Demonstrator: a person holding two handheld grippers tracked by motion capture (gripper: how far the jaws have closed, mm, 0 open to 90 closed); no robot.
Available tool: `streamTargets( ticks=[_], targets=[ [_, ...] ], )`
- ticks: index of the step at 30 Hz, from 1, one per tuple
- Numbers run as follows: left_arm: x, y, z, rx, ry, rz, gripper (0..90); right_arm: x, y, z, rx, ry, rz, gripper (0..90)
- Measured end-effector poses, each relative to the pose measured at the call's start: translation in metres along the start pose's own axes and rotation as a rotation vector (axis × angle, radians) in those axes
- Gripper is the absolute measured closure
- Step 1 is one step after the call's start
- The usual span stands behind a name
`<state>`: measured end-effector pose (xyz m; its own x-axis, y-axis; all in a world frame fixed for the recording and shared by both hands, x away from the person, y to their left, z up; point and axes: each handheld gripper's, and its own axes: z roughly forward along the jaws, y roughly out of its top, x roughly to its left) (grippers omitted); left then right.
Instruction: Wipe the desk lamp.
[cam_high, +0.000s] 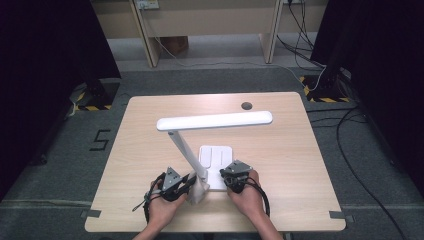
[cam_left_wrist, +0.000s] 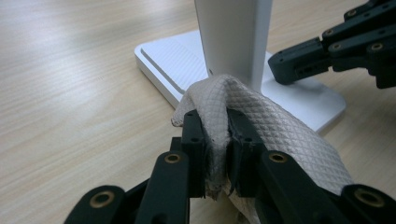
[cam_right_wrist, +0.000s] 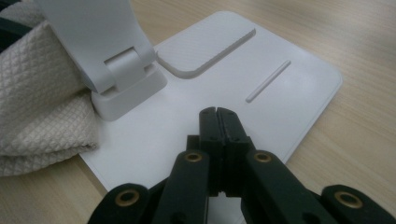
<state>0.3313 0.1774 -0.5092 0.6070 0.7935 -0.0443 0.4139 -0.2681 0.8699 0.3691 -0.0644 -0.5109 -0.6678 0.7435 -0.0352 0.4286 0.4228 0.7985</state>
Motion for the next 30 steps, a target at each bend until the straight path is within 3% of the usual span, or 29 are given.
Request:
streamTargets(
  ticks=[6, 11, 13, 22, 27, 30],
  targets=[
    [-0.002, -0.002, 0.0, 0.029, -0.012, 0.0, 78.5, 0.0, 0.003, 0.0, 0.021, -0.004, 0.004, 85.9],
    [-0.003, -0.001, -0.001, 0.04, -0.015, -0.002, 78.4, 0.001, 0.01, -0.001, 0.069, -0.009, -0.001, 70.3],
    [-0.003, -0.001, -0.001, 0.042, -0.017, -0.002, 78.4, 0.005, 0.014, -0.005, 0.068, -0.001, -0.004, 67.8],
    [-0.002, -0.001, -0.002, 0.048, -0.022, -0.006, 78.4, 0.042, 0.028, -0.017, 0.014, 0.15, -0.004, 59.8],
    [-0.002, -0.002, -0.001, 0.051, -0.027, -0.008, 78.4, 0.055, 0.031, -0.018, 0.008, 0.198, 0.002, 57.9],
    [-0.001, -0.002, -0.002, 0.052, -0.03, -0.008, 78.4, 0.062, 0.032, -0.017, 0.022, 0.219, -0.027, 56.2]
  ],
)
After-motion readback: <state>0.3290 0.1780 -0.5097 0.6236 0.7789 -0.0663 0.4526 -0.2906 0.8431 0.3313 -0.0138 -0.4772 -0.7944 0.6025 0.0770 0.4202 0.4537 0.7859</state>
